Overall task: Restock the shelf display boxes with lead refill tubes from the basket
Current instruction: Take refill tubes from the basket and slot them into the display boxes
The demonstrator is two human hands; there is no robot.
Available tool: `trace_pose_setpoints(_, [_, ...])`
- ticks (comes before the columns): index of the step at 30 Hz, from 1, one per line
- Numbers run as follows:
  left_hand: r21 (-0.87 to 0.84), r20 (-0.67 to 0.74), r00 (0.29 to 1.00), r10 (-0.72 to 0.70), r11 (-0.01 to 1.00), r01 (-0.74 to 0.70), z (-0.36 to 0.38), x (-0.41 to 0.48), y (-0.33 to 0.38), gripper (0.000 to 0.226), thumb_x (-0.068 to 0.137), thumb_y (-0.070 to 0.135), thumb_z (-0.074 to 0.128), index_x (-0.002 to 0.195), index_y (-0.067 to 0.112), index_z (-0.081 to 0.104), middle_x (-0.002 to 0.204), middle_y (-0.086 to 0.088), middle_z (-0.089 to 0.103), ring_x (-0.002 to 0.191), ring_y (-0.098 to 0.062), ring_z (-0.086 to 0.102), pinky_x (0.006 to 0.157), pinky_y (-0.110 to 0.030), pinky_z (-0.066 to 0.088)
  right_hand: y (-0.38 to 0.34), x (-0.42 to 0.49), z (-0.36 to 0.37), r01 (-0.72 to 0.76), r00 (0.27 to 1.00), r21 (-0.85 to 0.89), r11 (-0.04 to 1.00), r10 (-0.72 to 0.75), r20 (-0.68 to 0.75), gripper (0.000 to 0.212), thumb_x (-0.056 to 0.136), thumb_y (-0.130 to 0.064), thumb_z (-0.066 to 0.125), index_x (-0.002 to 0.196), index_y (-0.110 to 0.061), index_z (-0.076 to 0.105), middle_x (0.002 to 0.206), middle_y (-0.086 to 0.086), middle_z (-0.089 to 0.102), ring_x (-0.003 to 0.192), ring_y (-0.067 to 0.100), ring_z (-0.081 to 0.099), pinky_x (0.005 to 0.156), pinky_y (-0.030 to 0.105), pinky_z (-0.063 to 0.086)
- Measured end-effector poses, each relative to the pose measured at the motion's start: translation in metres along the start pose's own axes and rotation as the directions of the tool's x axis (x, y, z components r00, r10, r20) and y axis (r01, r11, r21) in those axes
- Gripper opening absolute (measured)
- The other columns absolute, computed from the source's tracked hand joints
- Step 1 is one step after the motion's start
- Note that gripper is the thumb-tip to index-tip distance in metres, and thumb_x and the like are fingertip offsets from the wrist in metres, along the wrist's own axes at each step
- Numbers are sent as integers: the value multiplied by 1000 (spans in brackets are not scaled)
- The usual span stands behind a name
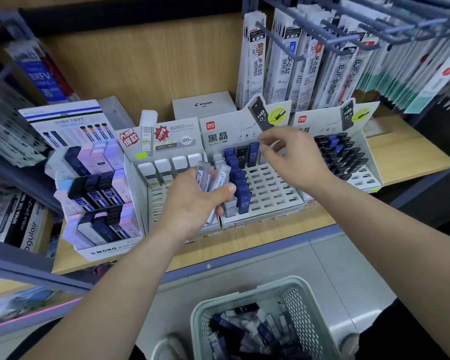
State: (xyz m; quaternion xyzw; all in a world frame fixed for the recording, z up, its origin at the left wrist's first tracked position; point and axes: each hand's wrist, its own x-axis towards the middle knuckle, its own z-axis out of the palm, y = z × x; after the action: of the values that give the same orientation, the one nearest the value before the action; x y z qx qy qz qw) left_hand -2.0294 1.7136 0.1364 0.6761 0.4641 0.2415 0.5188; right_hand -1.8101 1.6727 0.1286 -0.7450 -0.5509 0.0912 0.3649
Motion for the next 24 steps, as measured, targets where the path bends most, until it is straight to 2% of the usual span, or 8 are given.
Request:
trace_pose_setpoints(4, [-16,50,997,64,998,-64,6,0,5,20,84,17,79,97,13,63,73,-7,75,47,-13,60,49,-21,46,-42,-25,4,-109,966,432,895,-6,257,12,97,-15,63,107,-14,70,92,12,72,73,19,68,64,23,54])
trace_pose_setpoints(7, [-12,83,990,111,994,-110,12,-2,10,18,84,14,79,95,11,66,72,-9,73,46,-12,59,49,-20,48,-47,-32,6,-129,951,492,861,-34,308,11,95,-12,66,105,-14,68,93,24,65,71,20,64,64,34,57])
trace_pose_setpoints(9, [-32,90,990,110,994,-107,14,-4,12,19,84,14,79,96,12,65,70,-8,73,47,-13,58,47,-18,46,-44,-31,1,-156,948,531,833,-25,318,7,94,-7,66,101,-10,67,84,16,62,67,14,62,61,28,56])
trace_pose_setpoints(11, [-73,79,993,87,994,-82,13,-3,13,20,84,16,79,95,13,63,72,-11,72,49,-16,58,43,-17,42,-40,-29,-6,-184,949,548,816,3,315,4,95,-5,64,99,-7,64,82,7,62,65,14,63,61,27,55])
trace_pose_setpoints(15, [-141,3,998,55,989,-54,6,2,12,15,85,16,78,92,14,64,85,-22,72,45,-12,54,41,-18,39,-26,-24,-17,-237,958,587,774,85,274,8,99,-7,59,95,-12,63,82,7,60,65,19,63,65,33,55])
trace_pose_setpoints(18, [-193,-37,998,53,979,-59,3,4,12,12,88,17,75,91,18,63,81,-14,75,45,-12,49,43,-22,40,-21,-26,-21,-205,956,516,832,58,287,12,99,-9,59,93,-15,67,81,5,61,65,18,62,67,36,54])
trace_pose_setpoints(21, [-218,-56,997,58,974,-69,3,5,12,11,90,18,73,89,18,62,78,-10,75,45,-13,44,44,-21,38,-22,-31,-16,-114,951,414,903,-21,308,8,87,-18,76,92,-18,70,89,4,67,67,12,60,67,31,51])
trace_pose_setpoints(24, [-227,-53,996,70,970,-80,3,4,13,9,91,20,72,86,18,65,75,-9,74,46,-13,43,43,-21,35,-21,-32,-8,-41,956,301,953,-50,289,15,80,-24,83,89,-23,71,87,0,71,74,24,64,71,36,53])
